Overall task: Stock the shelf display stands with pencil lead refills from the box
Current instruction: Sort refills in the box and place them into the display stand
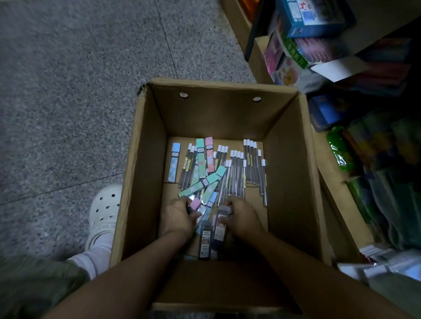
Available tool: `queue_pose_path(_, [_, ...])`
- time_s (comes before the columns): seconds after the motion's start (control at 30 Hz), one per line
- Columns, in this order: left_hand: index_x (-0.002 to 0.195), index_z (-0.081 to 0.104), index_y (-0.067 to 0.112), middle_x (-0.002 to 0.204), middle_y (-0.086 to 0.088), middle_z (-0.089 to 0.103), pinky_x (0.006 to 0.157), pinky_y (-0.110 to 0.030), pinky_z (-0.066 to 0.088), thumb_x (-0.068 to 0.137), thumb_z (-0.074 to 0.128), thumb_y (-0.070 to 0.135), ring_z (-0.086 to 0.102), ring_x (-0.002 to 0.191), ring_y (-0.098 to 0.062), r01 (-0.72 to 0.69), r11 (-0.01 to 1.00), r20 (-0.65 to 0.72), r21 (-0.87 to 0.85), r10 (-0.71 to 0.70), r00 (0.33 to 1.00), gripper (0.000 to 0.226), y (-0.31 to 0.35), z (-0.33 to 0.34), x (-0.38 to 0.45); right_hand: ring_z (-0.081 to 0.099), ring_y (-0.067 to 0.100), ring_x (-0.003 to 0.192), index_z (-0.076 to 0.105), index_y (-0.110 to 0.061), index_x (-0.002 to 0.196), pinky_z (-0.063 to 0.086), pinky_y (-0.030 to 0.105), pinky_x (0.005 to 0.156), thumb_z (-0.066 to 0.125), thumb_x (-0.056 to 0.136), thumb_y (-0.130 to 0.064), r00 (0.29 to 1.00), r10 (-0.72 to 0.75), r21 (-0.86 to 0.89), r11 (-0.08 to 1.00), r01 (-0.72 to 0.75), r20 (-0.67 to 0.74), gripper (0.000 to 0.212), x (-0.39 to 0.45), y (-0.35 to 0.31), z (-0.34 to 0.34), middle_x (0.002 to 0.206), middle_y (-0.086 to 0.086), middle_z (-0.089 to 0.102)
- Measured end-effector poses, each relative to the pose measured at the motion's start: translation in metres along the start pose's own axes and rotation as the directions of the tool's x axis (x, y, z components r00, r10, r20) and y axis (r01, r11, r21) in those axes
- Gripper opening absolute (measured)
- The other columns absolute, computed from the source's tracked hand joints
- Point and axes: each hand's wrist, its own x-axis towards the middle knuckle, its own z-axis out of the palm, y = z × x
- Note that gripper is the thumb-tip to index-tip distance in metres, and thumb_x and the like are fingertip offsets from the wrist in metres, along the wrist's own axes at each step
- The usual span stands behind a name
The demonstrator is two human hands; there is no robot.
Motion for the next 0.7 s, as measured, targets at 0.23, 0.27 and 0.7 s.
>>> queue_pose_path(0.23, [0.113, 0.063, 0.011, 0.088, -0.006, 0.065, 0.074, -0.034, 0.051, 0.100, 0.050, 0.021, 0.062, 0.085, -0.021, -0.091, 0.908, 0.175, -0.410, 0.176, 0.969, 0.021, 0.058, -0.047, -0.023, 0.057, -0.003, 0.067, 0.061, -0.016, 0.109, 0.044, 0.007, 0.062, 0.066, 0.089, -0.008, 0.988, -0.030, 0.188, 0.980, 0.058, -0.149, 0.022, -0.027, -0.029, -0.070, 0.076, -0.012, 0.054])
queue_pose_path(0.27, [0.115, 0.060, 0.009, 0.085, -0.008, 0.062, 0.068, -0.032, 0.050, 0.101, 0.048, 0.017, 0.060, 0.078, -0.020, -0.067, 0.863, 0.250, -0.501, 0.218, 0.943, 0.021, 0.071, -0.059, -0.028, 0.055, -0.002, 0.064, 0.060, -0.019, 0.107, 0.044, 0.008, 0.059, 0.067, 0.089, -0.007, 0.980, -0.010, 0.234, 0.971, 0.058, -0.201, 0.023, -0.031, -0.037, -0.083, 0.072, -0.012, 0.053])
queue_pose_path(0.7, [0.128, 0.039, 0.024, 0.073, -0.005, 0.048, 0.047, -0.022, 0.034, 0.102, 0.036, 0.001, 0.041, 0.054, -0.012, -0.418, 0.564, 0.257, -0.713, 0.764, 0.593, 0.035, 0.258, -0.204, -0.139, 0.065, 0.016, 0.075, 0.064, -0.022, 0.105, 0.056, 0.033, 0.076, 0.073, 0.084, -0.014, 0.630, -0.260, 0.059, 0.897, 0.438, -0.732, 0.024, -0.183, -0.114, -0.268, 0.086, -0.001, 0.070])
